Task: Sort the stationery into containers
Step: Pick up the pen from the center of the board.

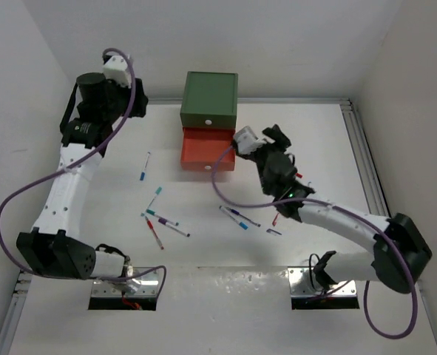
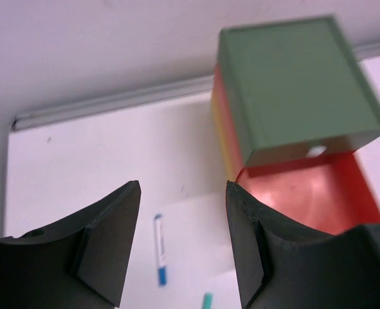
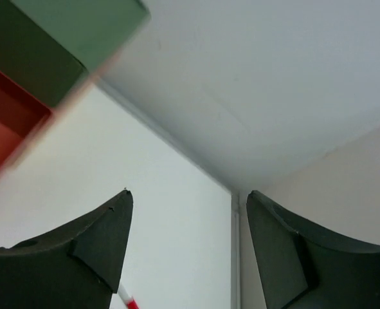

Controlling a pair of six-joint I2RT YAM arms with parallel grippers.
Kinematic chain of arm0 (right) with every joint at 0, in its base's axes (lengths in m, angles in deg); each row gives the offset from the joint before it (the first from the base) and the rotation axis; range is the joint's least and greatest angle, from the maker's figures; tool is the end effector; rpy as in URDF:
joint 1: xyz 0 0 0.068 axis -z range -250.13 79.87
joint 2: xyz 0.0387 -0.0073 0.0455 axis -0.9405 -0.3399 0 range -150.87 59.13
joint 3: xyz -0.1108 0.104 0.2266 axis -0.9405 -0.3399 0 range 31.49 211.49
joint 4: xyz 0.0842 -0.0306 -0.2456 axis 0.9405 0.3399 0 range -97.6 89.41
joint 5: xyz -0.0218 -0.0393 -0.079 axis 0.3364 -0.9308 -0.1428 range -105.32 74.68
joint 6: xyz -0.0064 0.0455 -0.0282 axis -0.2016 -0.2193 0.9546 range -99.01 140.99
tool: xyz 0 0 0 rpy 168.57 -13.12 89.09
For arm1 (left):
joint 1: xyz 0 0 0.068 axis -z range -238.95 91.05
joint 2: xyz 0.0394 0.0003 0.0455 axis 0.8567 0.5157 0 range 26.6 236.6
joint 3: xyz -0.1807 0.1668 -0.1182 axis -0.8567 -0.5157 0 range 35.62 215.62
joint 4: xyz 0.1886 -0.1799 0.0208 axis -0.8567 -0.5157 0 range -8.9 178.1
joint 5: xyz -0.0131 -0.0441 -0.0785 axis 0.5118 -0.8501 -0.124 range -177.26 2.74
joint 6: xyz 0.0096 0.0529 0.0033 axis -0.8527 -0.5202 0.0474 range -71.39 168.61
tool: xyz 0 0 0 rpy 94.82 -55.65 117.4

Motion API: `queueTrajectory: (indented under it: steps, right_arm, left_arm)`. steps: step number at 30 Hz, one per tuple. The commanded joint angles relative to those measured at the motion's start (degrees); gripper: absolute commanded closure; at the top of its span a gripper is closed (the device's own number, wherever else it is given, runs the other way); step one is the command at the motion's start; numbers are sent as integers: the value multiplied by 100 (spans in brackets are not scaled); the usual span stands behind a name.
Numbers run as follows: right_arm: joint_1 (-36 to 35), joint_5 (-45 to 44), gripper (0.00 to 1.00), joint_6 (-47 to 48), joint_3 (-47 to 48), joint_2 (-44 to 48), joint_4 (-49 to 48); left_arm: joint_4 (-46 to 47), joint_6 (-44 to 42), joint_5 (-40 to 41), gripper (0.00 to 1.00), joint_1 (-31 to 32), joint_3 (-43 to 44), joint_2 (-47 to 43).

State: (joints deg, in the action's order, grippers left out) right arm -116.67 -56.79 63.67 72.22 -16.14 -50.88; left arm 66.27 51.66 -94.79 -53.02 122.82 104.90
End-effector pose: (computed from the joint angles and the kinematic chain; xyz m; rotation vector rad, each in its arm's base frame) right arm 0.2154 0.1930 0.2948 -0.5229 1.3769 -0.4569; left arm 0.3037 -0.0363 0.4448 0.1394 1.7949 -0.2300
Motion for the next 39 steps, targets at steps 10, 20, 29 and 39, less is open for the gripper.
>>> queueTrajectory:
  steps: [10, 20, 29, 39]
  right_arm:
    - [3220, 3696, 23, -3441, 1631, 706, 6226]
    - [4522, 4613, 23, -4083, 1929, 258, 6903]
    - [5023, 4903, 25, -4224, 2273, -146, 7396]
    - [5041, 4982, 25, -4408, 2229, -190, 7475]
  left_arm:
    - [-1439, -841, -162, 48, -892, -1064, 765]
    - [-1184, -595, 216, 52, -655, -1048, 2310]
    - [-1430, -639, 542, 54, -479, -284, 3463]
    - [-1649, -753, 700, 56, -576, 183, 3964]
